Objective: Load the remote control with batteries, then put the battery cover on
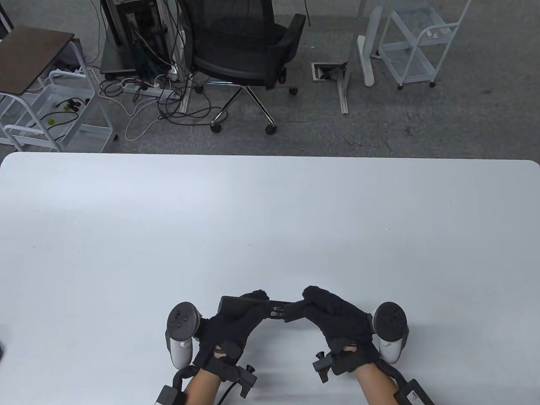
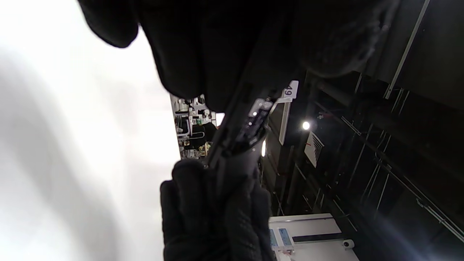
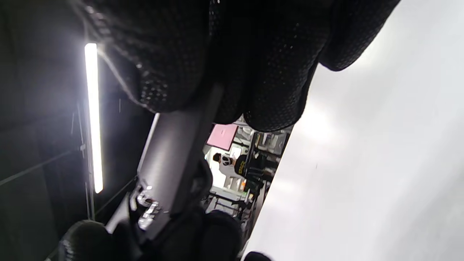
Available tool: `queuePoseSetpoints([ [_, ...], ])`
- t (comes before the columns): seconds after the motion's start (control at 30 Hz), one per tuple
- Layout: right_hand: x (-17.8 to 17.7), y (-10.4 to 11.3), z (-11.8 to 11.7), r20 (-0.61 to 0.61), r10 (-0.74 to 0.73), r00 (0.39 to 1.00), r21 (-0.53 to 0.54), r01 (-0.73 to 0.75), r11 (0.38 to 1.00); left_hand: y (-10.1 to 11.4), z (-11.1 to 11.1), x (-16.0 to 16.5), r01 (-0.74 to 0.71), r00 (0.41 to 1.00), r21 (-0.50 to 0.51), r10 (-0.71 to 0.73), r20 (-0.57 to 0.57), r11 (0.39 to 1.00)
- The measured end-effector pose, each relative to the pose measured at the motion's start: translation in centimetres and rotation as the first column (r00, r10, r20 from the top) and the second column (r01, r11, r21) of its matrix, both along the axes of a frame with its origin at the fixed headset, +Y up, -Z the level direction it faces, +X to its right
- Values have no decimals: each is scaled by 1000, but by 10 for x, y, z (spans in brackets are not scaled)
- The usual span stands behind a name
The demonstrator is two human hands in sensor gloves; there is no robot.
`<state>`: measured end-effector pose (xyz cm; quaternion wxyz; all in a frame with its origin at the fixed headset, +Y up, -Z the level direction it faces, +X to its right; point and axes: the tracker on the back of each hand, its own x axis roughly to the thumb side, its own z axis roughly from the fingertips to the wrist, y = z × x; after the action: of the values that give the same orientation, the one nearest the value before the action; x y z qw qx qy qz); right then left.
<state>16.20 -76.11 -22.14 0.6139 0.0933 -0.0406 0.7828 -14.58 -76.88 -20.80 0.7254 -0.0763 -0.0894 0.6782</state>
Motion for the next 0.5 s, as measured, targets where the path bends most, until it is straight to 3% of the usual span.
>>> queuePoseSetpoints([
  [0.13, -4, 5, 4, 29, 98, 995, 63, -99, 993, 0, 1, 0, -17, 1000, -8, 17, -1, 1000],
  [0.5, -17, 1, 10, 74, 102, 992, 66, -107, 992, -2, 3, 8, -10, 1000, -22, 10, 3, 1000],
])
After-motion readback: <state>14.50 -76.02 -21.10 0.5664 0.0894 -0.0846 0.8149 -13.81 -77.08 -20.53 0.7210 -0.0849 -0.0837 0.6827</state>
